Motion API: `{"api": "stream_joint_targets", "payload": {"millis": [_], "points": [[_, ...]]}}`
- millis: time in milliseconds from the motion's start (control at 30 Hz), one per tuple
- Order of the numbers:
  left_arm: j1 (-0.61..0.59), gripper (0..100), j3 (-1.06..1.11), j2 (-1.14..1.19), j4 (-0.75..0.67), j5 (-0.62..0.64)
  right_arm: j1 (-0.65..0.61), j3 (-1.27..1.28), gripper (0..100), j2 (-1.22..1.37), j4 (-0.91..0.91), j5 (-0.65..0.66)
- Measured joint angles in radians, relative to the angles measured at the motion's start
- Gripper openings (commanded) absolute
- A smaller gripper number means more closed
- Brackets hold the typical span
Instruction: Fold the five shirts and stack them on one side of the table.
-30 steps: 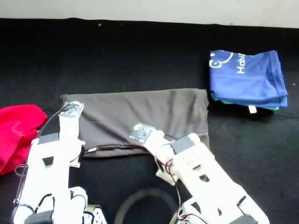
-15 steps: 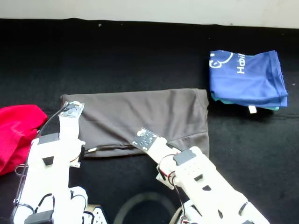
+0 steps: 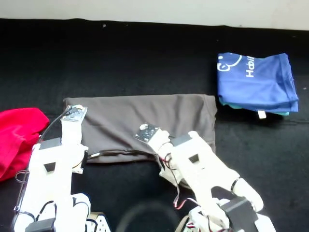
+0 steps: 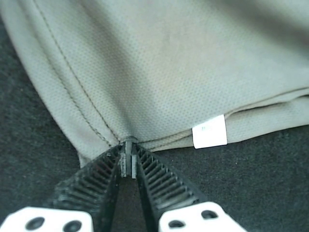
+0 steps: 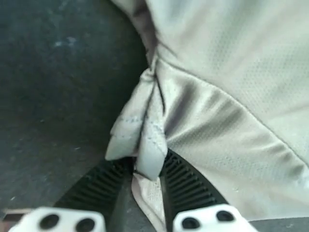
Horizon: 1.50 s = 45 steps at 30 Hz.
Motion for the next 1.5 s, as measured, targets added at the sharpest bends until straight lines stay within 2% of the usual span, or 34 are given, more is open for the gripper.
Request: {"api": "stream_joint_targets", "payload": {"millis": [133,300,667,867,1033,1167,1233,1300,1333,1500], "points": [[0.000,1,0.000,0.000,0.000,0.000,0.089,-0.110,0.5,-0.084,0.109,0.000],[0.000,1,0.000,0.000,0.000,0.000,0.216,-0.276,0.5,-0.101,0.147,0.087],[0.000,1,0.000,0.000,0.000,0.000,0.242,-0.770,1.1,0.342,0.147,0.098],[0.000,1,0.000,0.000,0.000,0.000,0.242,-1.060,18.6,0.621,0.210,0.084],[0.000,1,0.000,0.000,0.000,0.000,0.264,-1.247,12.9,0.730,0.264,0.015],[0.000,1,0.000,0.000,0.000,0.000,0.319,-1.375,12.8,0.730,0.282,-0.114],[0.000,1,0.000,0.000,0.000,0.000,0.344,-1.438,11.2,0.730,0.342,-0.152],[0.000,1,0.000,0.000,0.000,0.000,0.351,-1.499,1.7,0.730,0.430,-0.164],[0.000,1,0.000,0.000,0.000,0.000,0.350,-1.525,0.1,0.730,0.482,-0.167],[0.000,1,-0.006,0.005,0.002,0.000,0.298,-1.583,0.7,0.730,0.623,-0.180]]}}
